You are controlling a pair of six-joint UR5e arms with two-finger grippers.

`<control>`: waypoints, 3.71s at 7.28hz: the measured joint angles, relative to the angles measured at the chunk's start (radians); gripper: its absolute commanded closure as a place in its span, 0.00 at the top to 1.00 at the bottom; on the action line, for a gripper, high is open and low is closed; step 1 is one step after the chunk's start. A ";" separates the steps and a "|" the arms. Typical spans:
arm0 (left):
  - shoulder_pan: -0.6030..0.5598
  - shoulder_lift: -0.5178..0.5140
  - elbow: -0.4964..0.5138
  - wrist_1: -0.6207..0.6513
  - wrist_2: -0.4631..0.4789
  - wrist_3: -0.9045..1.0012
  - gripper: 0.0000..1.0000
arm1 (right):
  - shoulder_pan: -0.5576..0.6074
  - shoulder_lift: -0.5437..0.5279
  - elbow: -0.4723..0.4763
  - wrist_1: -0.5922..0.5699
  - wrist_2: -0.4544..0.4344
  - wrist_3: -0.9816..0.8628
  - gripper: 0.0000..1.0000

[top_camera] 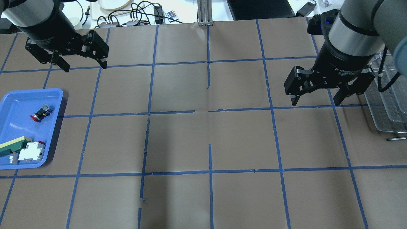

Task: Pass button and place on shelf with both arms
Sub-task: 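Move the left gripper over the blue tray toward the red button, then lower the left gripper and grasp the red push button in the tray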

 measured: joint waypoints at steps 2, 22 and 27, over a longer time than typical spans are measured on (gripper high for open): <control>-0.001 0.000 -0.001 0.000 -0.001 0.002 0.99 | 0.000 0.000 0.000 -0.002 -0.006 -0.001 1.00; 0.780 -0.509 -0.237 0.689 -0.323 1.447 0.98 | -0.004 0.005 0.049 -0.091 0.003 0.010 1.00; 0.805 -0.528 -0.312 0.798 -0.348 1.451 0.79 | -0.006 0.008 0.055 -0.127 0.167 0.266 1.00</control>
